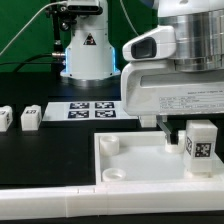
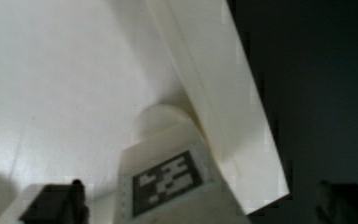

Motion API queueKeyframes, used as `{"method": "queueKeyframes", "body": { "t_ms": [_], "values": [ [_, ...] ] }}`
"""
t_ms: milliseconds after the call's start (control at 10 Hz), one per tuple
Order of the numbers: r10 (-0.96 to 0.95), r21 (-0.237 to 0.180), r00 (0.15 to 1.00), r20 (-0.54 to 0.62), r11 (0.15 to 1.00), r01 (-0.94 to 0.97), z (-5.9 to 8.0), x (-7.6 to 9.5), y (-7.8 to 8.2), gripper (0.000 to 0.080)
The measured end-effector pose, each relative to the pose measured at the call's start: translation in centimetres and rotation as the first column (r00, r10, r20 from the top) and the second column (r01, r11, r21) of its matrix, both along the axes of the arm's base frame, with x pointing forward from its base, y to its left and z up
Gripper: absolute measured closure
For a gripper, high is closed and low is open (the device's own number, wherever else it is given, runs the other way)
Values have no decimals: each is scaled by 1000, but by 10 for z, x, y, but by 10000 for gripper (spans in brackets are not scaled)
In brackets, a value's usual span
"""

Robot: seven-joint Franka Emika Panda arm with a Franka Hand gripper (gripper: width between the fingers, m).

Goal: Assemble one leg

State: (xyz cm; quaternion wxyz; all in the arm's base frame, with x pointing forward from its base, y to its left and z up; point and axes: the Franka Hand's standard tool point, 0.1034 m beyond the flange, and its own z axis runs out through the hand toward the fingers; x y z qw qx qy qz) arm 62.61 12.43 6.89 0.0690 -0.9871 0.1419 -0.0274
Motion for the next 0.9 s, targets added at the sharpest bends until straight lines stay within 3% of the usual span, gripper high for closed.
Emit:
{"method": "queueKeyframes", "body": {
  "t_ms": [100, 200, 500, 800, 900],
  "values": [
    [129, -15, 991, 16, 992, -129, 0, 0, -2, 249],
    [150, -15, 989, 18, 989, -150, 0, 0, -1, 444],
    [105, -15, 994, 11, 994, -105, -2, 0, -5, 505],
    [-206, 10, 978, -35, 978, 207, -2, 1, -4, 505],
    [-404, 15, 912, -65, 914, 406, -3, 2, -3, 505]
  ]
}}
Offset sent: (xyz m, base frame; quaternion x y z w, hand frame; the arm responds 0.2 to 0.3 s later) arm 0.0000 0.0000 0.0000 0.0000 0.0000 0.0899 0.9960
